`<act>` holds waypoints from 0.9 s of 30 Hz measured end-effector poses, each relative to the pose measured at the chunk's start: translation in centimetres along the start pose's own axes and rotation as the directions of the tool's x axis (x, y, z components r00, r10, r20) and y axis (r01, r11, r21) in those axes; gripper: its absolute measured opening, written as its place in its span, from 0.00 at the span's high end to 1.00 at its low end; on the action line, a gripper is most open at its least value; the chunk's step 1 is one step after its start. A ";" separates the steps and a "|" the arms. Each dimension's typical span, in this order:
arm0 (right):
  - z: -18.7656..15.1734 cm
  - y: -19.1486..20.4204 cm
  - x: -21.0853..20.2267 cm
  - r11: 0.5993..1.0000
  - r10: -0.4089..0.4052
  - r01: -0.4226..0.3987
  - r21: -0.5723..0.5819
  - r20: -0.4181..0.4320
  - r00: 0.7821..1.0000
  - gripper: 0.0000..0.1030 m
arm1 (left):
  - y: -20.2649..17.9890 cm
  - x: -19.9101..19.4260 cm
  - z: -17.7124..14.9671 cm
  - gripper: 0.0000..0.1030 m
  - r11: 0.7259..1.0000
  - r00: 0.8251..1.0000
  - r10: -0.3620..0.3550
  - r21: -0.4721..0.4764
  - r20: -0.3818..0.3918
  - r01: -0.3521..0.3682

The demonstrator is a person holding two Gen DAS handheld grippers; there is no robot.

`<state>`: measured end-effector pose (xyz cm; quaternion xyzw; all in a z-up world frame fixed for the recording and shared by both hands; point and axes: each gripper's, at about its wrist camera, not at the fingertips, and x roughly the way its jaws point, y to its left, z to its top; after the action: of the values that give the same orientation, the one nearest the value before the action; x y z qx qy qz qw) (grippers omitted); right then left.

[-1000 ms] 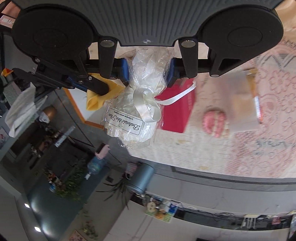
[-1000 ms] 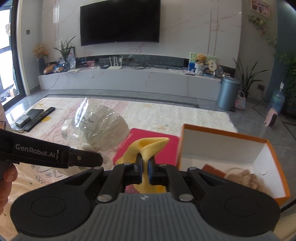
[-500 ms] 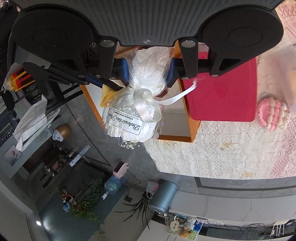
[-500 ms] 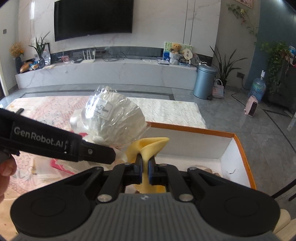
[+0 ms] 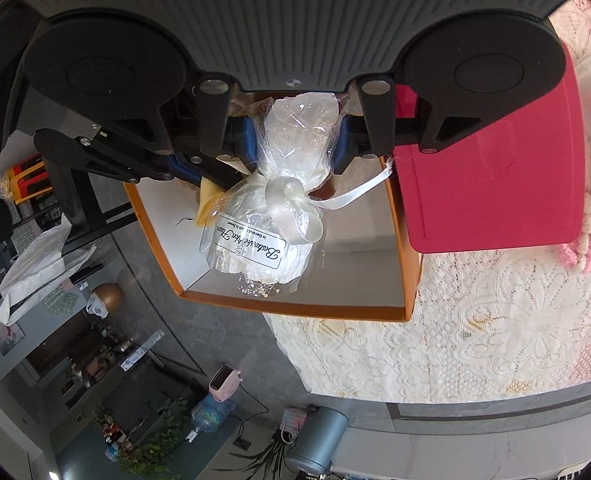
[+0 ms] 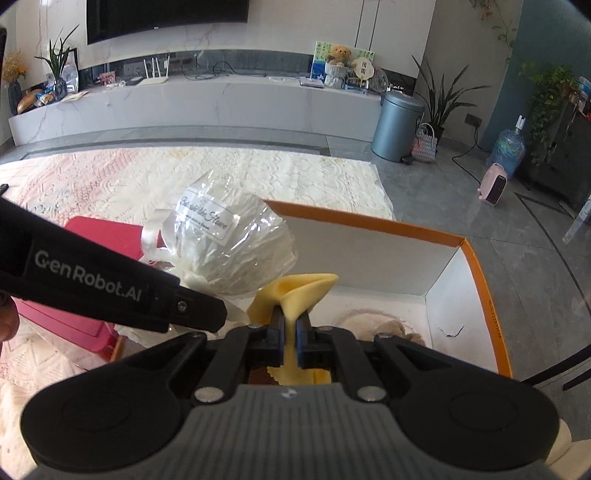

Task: Organize soft objects
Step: 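Carry the plastic bag and yellow cloth over the orange box with both tools, then open both tools to drop the bag and cloth into the box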

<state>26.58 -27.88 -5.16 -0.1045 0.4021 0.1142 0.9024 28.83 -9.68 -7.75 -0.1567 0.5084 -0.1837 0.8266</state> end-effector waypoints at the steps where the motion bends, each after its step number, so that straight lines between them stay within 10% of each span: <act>1: 0.0 -0.1 0.3 1.000 -0.002 0.002 -0.002 -0.005 1.000 0.97 | 0.0 0.3 0.0 0.55 1.000 1.000 0.009 0.002 -0.006 -0.009; 10: -1.1 -0.7 2.5 1.000 -0.015 0.015 -0.004 -0.062 0.998 0.97 | -1.4 1.7 0.4 0.50 0.996 0.997 0.078 0.052 -0.025 -0.076; 18: -1.4 -1.2 2.7 1.000 -0.019 0.018 -0.010 -0.075 0.997 0.96 | -1.6 0.6 0.2 0.20 0.998 0.999 0.039 0.057 0.039 -0.041; 27: -1.6 -0.9 3.0 1.000 -0.015 0.013 -0.016 -0.099 0.995 0.88 | -2.0 -1.1 -0.3 0.19 0.994 0.994 0.060 0.087 0.087 -0.067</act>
<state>27.68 -28.83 -8.43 -0.1199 0.4448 0.1056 0.8813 27.80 -10.95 -6.08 -0.1106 0.4691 -0.1732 0.8589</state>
